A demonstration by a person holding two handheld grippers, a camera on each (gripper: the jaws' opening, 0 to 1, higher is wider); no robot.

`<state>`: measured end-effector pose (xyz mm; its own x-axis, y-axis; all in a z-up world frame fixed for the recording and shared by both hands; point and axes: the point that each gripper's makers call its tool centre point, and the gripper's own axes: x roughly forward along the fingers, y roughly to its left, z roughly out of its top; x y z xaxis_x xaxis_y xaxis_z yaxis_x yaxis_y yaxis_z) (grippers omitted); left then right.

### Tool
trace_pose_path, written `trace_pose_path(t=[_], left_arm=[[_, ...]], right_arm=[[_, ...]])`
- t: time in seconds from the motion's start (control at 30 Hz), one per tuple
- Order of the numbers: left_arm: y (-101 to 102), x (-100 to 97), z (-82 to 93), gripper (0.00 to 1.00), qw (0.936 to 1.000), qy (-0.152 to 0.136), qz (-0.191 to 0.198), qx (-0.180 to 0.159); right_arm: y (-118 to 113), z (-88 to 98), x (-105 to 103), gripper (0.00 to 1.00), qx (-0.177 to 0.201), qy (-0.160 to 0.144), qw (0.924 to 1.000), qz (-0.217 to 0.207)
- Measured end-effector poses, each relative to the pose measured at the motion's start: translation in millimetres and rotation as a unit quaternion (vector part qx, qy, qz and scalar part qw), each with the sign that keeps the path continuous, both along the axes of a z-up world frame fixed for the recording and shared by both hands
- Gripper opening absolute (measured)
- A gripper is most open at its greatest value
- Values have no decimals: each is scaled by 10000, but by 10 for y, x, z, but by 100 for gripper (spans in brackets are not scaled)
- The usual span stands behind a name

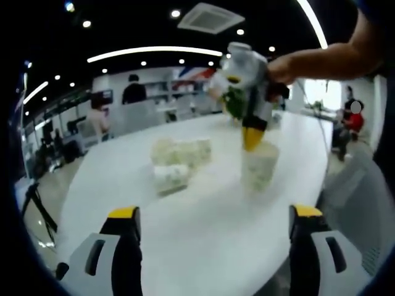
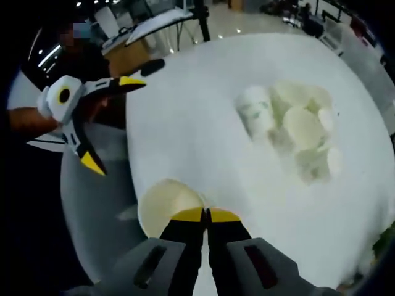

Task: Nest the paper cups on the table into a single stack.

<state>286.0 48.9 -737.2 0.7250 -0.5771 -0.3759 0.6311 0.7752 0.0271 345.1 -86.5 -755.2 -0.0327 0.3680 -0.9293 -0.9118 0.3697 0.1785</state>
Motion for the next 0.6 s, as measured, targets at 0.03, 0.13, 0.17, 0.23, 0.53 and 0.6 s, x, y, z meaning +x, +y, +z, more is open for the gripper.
trace_pose_path(t=[0.03,0.13,0.17,0.23,0.53,0.6], left_arm=[[5,3,0,98,10000,-6,11,3],[8,8,-6,98,10000,21,36,-24],[9,9,-9,98,10000,29,40,-24],[9,11,-10,98,10000,29,41,-26],[12,14,-28,98,10000,12,64,65],[23,18,-25,98,9999,-23,87,104]], right_arm=[[2,-20,-30,0,-1,8,10000,-13],[2,-113,-57,0,-66,-71,9999,-139],[3,-159,-74,0,-105,-147,9998,-110],[7,-221,-92,0,-127,-132,9997,-164],[37,-460,-127,0,-120,-77,9991,-387],[33,-481,-116,0,-173,-191,9989,-390]])
